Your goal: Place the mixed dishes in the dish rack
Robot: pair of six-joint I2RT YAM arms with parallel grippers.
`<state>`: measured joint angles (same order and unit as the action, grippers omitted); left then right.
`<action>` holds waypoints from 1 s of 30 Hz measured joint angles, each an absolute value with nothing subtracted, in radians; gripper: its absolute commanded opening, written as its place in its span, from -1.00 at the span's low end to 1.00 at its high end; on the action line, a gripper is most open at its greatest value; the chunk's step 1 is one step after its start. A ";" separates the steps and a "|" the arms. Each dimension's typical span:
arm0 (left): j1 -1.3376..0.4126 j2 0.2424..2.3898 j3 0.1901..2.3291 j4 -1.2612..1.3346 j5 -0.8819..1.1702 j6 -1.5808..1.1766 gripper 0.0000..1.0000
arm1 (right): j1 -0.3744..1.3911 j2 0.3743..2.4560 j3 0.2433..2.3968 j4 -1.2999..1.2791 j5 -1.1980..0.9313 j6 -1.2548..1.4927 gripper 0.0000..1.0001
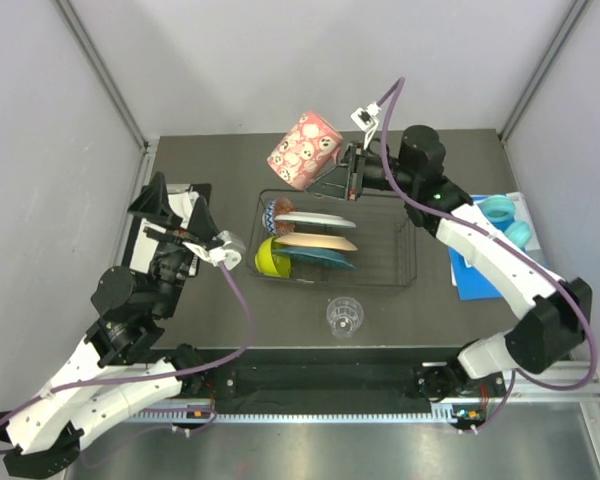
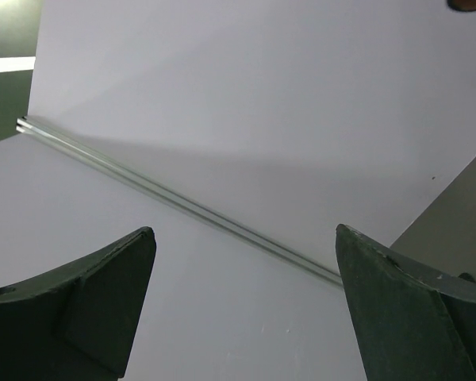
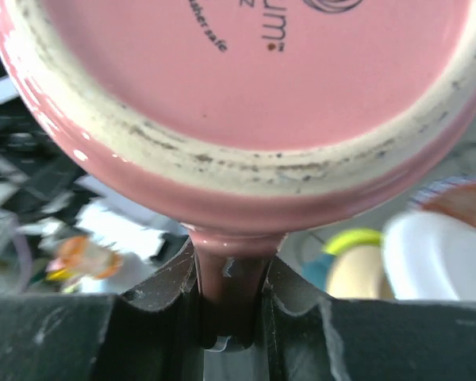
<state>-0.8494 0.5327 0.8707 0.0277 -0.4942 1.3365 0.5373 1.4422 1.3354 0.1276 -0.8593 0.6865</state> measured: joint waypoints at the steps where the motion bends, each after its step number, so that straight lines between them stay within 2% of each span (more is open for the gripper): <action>1: -0.850 0.530 0.869 0.027 -0.505 1.332 0.98 | 0.535 1.420 1.335 0.064 -0.815 0.635 -1.00; 6: -0.850 0.525 0.867 0.027 -0.541 1.319 0.98 | 0.524 1.284 1.266 -0.101 -0.585 0.470 -1.00; 13: -0.850 0.519 0.855 0.025 -0.566 1.311 0.98 | 0.514 1.123 1.110 -0.150 -0.268 0.373 -1.00; 21: -0.850 0.519 0.855 0.026 -0.578 1.309 0.98 | 0.512 1.037 0.991 -0.205 0.054 0.314 -1.00; 30: -0.850 0.520 0.853 0.026 -0.583 1.293 0.98 | 0.512 0.997 0.887 -0.263 0.282 0.290 -1.00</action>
